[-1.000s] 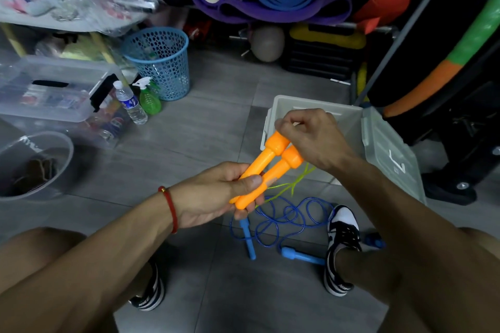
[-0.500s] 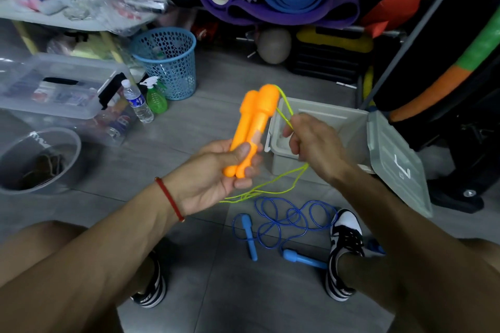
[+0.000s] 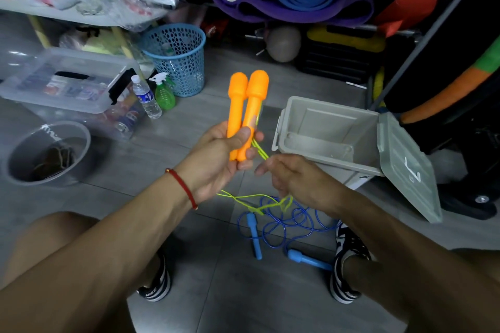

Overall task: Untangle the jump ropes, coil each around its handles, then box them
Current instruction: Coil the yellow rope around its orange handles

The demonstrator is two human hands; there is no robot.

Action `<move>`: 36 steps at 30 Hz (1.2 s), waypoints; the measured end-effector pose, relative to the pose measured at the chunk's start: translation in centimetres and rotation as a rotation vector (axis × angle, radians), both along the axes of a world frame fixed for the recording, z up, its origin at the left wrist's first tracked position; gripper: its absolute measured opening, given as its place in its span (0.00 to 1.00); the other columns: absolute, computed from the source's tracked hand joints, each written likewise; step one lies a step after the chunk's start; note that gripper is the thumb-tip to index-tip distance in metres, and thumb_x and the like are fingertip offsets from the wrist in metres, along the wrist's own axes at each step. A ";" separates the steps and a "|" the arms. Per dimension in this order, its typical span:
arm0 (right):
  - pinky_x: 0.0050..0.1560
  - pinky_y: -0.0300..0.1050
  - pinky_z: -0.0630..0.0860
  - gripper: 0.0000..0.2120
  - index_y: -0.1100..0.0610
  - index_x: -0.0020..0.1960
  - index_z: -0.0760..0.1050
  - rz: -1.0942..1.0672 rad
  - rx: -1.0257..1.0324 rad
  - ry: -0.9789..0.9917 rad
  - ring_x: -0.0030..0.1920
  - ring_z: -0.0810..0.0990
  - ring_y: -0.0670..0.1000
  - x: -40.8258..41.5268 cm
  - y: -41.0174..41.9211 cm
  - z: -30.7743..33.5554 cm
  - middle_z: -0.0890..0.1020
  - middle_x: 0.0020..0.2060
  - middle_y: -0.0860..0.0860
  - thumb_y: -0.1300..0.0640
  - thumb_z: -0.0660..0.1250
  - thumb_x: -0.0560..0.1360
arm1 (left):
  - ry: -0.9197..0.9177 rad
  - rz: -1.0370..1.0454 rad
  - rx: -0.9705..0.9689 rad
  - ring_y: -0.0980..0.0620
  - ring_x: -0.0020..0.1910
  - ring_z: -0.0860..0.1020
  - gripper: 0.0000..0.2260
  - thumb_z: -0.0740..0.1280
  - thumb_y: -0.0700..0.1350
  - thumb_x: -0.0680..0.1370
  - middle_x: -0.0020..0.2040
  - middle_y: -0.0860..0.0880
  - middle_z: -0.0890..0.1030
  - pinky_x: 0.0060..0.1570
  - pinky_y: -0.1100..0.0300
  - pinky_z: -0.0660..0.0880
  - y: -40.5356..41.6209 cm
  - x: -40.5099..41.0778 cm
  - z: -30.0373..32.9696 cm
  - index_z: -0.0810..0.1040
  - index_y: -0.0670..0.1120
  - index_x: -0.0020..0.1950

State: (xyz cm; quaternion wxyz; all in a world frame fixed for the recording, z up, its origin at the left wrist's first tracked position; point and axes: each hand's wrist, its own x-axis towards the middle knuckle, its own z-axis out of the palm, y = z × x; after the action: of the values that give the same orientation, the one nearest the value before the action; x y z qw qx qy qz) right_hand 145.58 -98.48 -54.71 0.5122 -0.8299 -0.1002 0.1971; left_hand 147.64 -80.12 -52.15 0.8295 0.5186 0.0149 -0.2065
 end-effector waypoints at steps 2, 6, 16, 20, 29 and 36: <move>0.37 0.45 0.73 0.11 0.48 0.48 0.75 -0.027 -0.019 -0.012 0.30 0.71 0.44 -0.2 -0.2 -0.1 0.73 0.30 0.45 0.48 0.56 0.84 | -0.043 0.041 0.124 0.52 0.33 0.70 0.08 0.60 0.36 0.83 0.48 0.42 0.79 0.29 0.62 0.66 0.5 0.4 -0.3 0.72 0.40 0.62; 0.35 0.38 0.70 0.11 0.49 0.49 0.76 -0.012 -0.132 -0.129 0.30 0.73 0.40 -0.6 -0.2 0.2 0.79 0.37 0.46 0.54 0.57 0.84 | -0.118 0.092 0.257 0.52 0.32 0.71 0.10 0.60 0.37 0.84 0.45 0.43 0.78 0.29 0.63 0.68 0.8 0.2 -1.0 0.73 0.46 0.63; 0.33 0.43 0.76 0.08 0.54 0.51 0.76 -0.068 -0.138 -0.036 0.28 0.79 0.50 -0.7 -1.1 0.9 0.83 0.35 0.50 0.61 0.59 0.83 | -0.196 0.184 0.484 0.53 0.32 0.70 0.06 0.60 0.39 0.84 0.42 0.47 0.78 0.28 0.63 0.68 2.6 1.4 -2.3 0.73 0.40 0.60; 0.35 0.41 0.75 0.08 0.50 0.51 0.75 0.034 -0.362 -0.170 0.29 0.76 0.43 -0.5 -1.3 1.0 0.83 0.39 0.47 0.56 0.58 0.83 | -0.260 0.286 0.608 0.52 0.31 0.71 0.05 0.62 0.41 0.83 0.42 0.47 0.80 0.31 0.59 0.68 3.7 1.9 -2.7 0.76 0.46 0.56; 0.47 0.47 0.71 0.12 0.45 0.61 0.66 0.226 -0.577 -0.428 0.46 0.78 0.51 -1.3 -1.0 3.0 0.81 0.44 0.48 0.44 0.62 0.81 | -0.413 -0.051 1.255 0.40 0.41 0.80 0.02 0.66 0.42 0.79 0.38 0.49 0.80 0.38 0.56 0.71 4.9 2.7 -5.4 0.77 0.49 0.50; 0.43 0.43 0.64 0.11 0.39 0.52 0.77 0.301 -0.770 -0.683 0.48 0.78 0.44 0.5 -3.8 3.3 0.80 0.43 0.38 0.36 0.60 0.78 | -0.439 -0.745 1.234 0.51 0.46 0.78 0.06 0.64 0.42 0.79 0.45 0.52 0.80 0.47 0.60 0.73 1.5 -2.7 -5.7 0.76 0.52 0.46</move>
State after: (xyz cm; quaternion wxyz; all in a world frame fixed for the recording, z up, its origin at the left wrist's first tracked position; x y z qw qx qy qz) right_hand 146.10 -102.28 -51.39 0.0749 -0.9511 -0.2994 0.0097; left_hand 144.94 -78.66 -57.89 0.2473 0.8893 -0.2144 -0.3194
